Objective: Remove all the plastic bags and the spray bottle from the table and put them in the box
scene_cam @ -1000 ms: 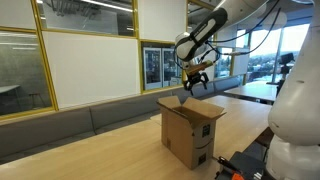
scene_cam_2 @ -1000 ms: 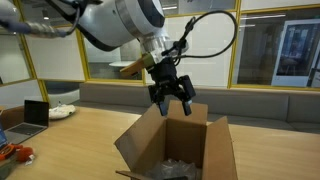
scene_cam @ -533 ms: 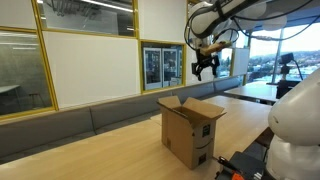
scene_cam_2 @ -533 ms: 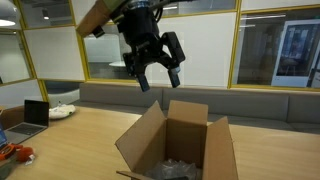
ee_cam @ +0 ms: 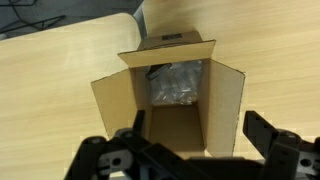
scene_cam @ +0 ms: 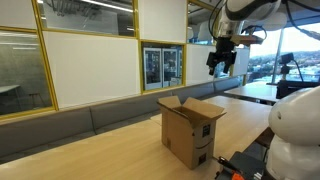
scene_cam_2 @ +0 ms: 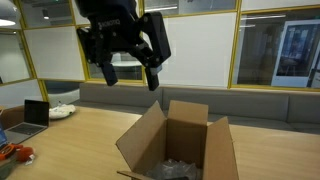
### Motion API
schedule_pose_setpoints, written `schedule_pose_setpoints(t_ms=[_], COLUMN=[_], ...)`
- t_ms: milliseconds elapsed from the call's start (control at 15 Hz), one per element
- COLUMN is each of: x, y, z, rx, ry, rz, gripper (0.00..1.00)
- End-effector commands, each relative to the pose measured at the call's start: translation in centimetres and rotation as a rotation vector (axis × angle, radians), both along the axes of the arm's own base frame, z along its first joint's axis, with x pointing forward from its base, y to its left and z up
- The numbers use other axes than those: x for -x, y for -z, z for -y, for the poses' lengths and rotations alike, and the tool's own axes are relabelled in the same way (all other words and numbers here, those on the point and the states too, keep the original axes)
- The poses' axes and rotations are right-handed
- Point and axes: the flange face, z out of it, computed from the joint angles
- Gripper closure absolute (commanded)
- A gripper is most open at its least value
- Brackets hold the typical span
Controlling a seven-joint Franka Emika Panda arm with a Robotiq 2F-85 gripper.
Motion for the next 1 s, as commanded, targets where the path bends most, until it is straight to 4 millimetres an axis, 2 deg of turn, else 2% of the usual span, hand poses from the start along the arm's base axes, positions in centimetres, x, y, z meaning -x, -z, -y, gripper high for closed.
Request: schedule_pose_setpoints(t_ms=[0,200,267,933], x=[3.5,5.2,3.8,3.8], y=[0.8,2.0,1.5,2.0], z=[0.0,-0.1,0.4,0.2], rx=[-0.106,-0.147,-0.121,-0.125], ry=[-0.117,-0.135,-0.107,-0.110], rz=[0.103,0.073,0.053,0.042], gripper=[0.00,0.00,0.00,0.00])
